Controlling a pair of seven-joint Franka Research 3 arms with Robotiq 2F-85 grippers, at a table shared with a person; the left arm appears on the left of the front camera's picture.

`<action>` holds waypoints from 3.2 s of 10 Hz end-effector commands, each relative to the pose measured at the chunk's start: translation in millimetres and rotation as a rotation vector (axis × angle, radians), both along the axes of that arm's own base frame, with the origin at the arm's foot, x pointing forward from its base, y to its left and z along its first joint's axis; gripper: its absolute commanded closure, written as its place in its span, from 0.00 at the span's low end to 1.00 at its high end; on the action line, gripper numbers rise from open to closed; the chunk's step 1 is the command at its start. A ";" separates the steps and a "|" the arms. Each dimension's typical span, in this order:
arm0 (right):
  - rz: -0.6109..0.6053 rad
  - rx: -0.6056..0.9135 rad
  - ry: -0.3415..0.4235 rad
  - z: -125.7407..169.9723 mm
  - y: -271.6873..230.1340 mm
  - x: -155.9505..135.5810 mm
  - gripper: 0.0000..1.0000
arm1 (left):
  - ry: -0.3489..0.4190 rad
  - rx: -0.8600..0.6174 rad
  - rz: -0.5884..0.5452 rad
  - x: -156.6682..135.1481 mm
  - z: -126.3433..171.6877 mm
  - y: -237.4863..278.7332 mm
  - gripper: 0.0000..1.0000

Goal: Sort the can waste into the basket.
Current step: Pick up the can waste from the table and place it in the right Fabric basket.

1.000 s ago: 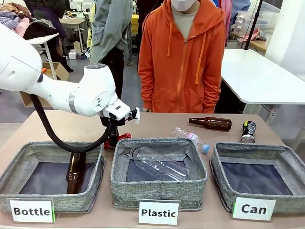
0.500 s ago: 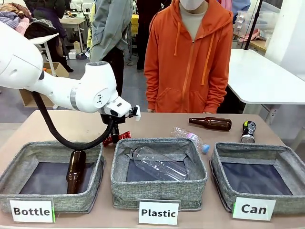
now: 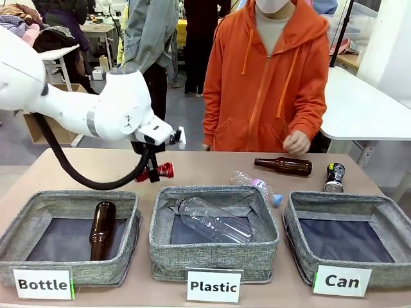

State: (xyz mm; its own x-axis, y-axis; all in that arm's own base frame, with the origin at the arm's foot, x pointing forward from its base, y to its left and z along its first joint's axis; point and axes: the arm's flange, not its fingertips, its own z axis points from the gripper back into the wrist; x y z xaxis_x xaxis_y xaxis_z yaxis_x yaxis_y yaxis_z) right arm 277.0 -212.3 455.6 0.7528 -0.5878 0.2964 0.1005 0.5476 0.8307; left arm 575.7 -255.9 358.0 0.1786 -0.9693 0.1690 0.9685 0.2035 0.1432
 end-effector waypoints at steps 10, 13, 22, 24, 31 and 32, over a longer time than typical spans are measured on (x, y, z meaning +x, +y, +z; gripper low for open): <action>0.007 0.006 -0.035 -0.9 -1.7 1.8 0.00 | -0.066 -0.013 -0.164 -164.3 152.6 51.1 1.00; 0.007 0.006 -0.035 -0.9 -1.7 1.8 0.00 | -0.063 -0.140 -0.338 -173.0 143.2 29.2 1.00; 0.007 0.006 -0.035 -0.9 -1.7 1.8 0.00 | -0.334 -0.561 -0.151 -289.0 212.9 327.9 1.00; 0.007 0.006 -0.035 -0.9 -1.7 1.8 0.00 | -0.404 -0.677 0.032 -330.2 191.2 373.3 1.00; 0.007 0.006 -0.035 -0.9 -1.7 1.8 0.00 | -0.314 -0.823 0.138 -327.6 163.5 390.6 1.00; 0.007 0.006 -0.035 -0.9 -1.7 1.8 0.00 | -0.279 -0.809 0.099 -311.3 172.9 373.7 1.00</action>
State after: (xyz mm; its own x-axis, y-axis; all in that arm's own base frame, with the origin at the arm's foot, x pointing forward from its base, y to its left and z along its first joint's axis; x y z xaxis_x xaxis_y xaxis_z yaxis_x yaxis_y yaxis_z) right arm 277.0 -212.6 455.1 0.7534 -0.5875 0.2953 0.1023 0.5483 0.8300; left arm 252.7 136.2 524.5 0.1096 -0.4971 0.8607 0.8796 0.4518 0.1490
